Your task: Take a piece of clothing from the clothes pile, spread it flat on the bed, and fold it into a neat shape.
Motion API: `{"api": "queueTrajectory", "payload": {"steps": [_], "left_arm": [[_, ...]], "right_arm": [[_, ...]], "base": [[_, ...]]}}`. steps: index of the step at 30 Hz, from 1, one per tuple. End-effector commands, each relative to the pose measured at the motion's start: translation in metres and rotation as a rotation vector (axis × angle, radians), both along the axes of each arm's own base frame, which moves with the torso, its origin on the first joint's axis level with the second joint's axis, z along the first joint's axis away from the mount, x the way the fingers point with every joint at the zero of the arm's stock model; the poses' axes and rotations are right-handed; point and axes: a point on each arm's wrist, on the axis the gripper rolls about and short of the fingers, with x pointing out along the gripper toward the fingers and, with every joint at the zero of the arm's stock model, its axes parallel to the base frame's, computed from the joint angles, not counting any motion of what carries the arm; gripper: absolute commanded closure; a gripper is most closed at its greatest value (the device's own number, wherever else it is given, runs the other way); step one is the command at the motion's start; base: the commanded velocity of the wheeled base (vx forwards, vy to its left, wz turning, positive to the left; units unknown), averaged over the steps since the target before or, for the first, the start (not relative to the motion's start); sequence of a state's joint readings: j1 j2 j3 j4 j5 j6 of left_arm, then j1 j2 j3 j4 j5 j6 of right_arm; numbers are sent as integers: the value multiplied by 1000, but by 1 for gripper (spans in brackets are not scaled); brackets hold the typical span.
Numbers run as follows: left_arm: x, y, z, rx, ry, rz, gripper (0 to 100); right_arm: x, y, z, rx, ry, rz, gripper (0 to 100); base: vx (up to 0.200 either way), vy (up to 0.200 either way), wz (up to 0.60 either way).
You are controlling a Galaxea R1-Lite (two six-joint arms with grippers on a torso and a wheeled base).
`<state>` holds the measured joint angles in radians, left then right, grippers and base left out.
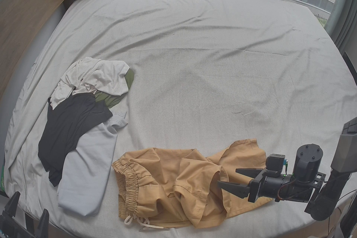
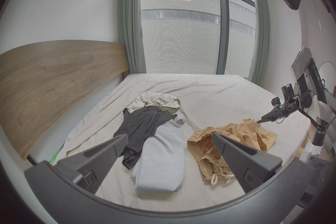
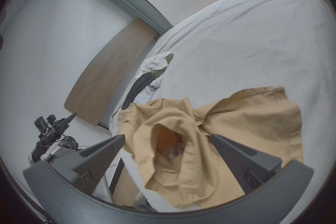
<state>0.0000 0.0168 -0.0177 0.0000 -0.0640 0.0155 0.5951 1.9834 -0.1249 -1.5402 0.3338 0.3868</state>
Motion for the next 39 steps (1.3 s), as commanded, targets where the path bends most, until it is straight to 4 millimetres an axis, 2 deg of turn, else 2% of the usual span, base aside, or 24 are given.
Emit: {"api": "queueTrajectory", "payload": {"steps": [1, 7, 14, 17, 29, 33, 34, 39], "left_arm": [[0, 0, -5, 0, 1, 0, 0], [0, 0, -5, 0, 1, 0, 0], [0, 0, -5, 0, 1, 0, 0], [0, 0, -5, 0, 1, 0, 0], [0, 0, -5, 0, 1, 0, 0], [0, 0, -5, 0, 1, 0, 0], [0, 0, -5, 0, 1, 0, 0], [0, 0, -5, 0, 1, 0, 0]], "right_arm": [[-11, 8, 7, 22, -13, 66, 0], [-19, 15, -6, -11, 47, 128, 0], [-15, 26, -31, -50, 131, 179, 0], [-14, 30, -34, -52, 134, 189, 0], [11, 57, -54, -28, 136, 195, 0], [14, 61, -53, -17, 122, 197, 0], [14, 61, -54, -18, 123, 197, 100], [12, 59, -47, 5, 138, 187, 100]], "base": [[0, 0, 0], [0, 0, 0], [0, 0, 0], [0, 0, 0], [0, 0, 0], [0, 0, 0], [0, 0, 0], [0, 0, 0]]}}
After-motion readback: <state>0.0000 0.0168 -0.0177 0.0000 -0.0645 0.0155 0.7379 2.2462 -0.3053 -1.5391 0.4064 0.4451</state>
